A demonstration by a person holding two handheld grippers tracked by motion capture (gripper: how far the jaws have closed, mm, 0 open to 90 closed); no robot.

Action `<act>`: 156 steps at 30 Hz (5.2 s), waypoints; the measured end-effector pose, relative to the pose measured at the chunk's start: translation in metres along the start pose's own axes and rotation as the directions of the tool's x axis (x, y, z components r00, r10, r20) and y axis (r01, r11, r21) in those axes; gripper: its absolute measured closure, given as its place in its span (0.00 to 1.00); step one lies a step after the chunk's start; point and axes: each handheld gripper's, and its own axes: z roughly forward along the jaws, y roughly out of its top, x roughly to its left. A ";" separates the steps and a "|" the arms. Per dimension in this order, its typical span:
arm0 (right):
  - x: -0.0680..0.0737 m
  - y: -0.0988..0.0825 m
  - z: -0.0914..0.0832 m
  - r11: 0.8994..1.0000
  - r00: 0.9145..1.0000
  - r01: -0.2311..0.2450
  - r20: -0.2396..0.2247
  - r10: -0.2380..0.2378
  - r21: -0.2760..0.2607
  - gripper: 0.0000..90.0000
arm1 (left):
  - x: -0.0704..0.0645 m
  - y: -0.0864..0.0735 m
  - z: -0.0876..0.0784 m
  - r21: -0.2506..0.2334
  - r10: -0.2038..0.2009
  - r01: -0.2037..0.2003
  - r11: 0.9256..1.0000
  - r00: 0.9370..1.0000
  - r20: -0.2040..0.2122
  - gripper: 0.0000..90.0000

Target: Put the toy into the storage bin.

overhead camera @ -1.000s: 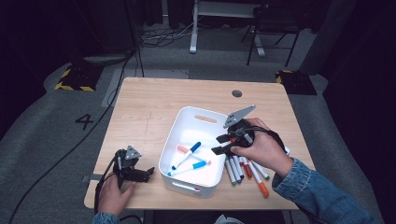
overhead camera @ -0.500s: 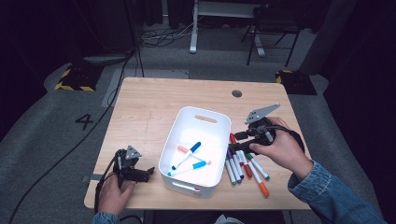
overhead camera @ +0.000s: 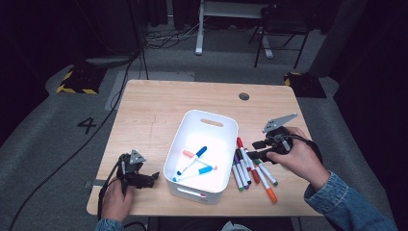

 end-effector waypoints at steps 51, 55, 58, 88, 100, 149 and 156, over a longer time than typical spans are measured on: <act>-0.056 -0.088 0.068 0.952 0.966 -0.223 0.178 0.187 0.211 0.86 | -0.003 0.001 0.001 0.002 -0.019 0.019 1.000 1.000 -0.016 0.00; -0.056 -0.088 0.067 0.951 0.965 -0.230 0.172 0.197 0.205 0.86 | -0.003 0.001 0.001 0.002 -0.020 0.020 1.000 1.000 -0.016 0.00; -0.056 -0.087 0.065 0.953 0.965 -0.233 0.165 0.203 0.192 0.86 | -0.003 0.001 0.001 0.002 -0.019 0.019 1.000 1.000 -0.016 0.00; -0.031 -0.029 -0.012 0.995 0.992 -0.100 0.072 0.099 0.008 0.86 | -0.003 0.001 0.001 0.002 -0.020 0.020 1.000 1.000 -0.017 0.00; -0.016 0.003 -0.024 0.999 0.999 -0.036 0.033 0.037 -0.025 0.86 | -0.003 0.001 0.001 0.002 -0.020 0.020 1.000 1.000 -0.016 0.00; 0.041 0.103 0.043 0.993 0.988 0.119 -0.093 -0.120 -0.016 0.86 | -0.005 0.004 0.002 0.005 0.002 -0.001 1.000 1.000 -0.012 0.00; 0.044 0.102 0.056 0.987 0.984 0.158 -0.080 -0.157 0.018 0.86 | -0.005 0.004 0.002 0.005 0.001 -0.001 1.000 1.000 -0.012 0.00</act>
